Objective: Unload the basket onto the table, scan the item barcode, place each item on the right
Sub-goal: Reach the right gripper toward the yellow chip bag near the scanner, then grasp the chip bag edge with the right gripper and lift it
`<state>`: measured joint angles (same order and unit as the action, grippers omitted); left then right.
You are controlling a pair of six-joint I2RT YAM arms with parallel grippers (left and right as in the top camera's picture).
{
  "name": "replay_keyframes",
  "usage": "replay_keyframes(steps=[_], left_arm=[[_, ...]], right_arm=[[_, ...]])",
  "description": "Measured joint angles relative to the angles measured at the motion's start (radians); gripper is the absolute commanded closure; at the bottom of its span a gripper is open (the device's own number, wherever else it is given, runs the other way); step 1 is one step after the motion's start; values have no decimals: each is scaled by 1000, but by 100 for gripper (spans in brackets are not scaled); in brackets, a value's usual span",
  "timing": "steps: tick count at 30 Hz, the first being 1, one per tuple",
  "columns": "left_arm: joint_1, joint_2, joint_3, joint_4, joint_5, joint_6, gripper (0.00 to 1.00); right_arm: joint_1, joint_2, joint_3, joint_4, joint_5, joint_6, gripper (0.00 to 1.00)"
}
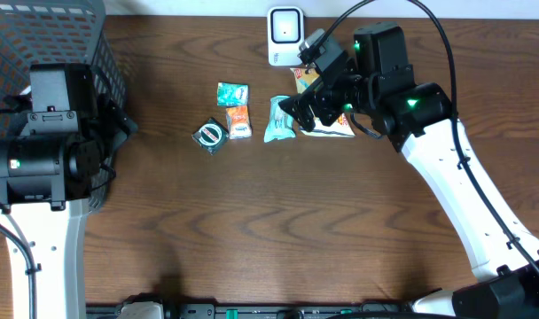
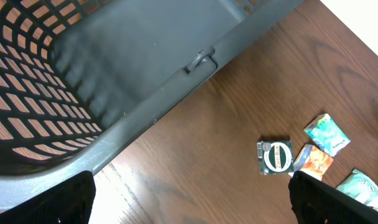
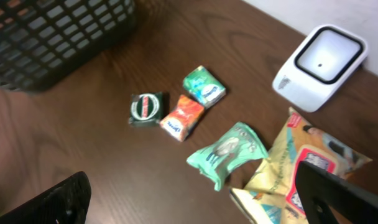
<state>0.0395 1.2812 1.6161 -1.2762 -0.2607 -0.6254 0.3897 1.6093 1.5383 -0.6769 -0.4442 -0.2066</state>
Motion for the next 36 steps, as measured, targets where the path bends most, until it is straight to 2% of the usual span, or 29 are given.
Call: replay_keyframes(steps=[15, 21, 24, 25, 26, 29, 30, 32, 36], left_arm=[[0, 0, 0, 0, 0, 0, 2], [0, 0, 0, 0, 0, 0, 2], [0, 0, 0, 0, 0, 0, 2], [0, 0, 0, 0, 0, 0, 2], [0, 0, 0, 0, 0, 0, 2], [0, 0, 0, 0, 0, 0, 2], [0, 0, 0, 0, 0, 0, 2], [0, 0, 0, 0, 0, 0, 2], [0, 0, 0, 0, 0, 0, 3]], right_arm=[[0, 29, 0, -2, -20, 27, 1], [0, 136, 0, 26, 150, 188, 1], [0, 171, 0, 14, 186, 225, 2], [0, 180, 0, 11, 198, 233, 19], [0, 184, 0, 10, 211, 241, 26], [0, 196, 0, 6, 257, 255, 36], [0, 200, 0, 6, 267, 258, 43], [0, 214, 0, 2, 305, 263, 49], [0, 248, 0, 18, 352, 269, 50]])
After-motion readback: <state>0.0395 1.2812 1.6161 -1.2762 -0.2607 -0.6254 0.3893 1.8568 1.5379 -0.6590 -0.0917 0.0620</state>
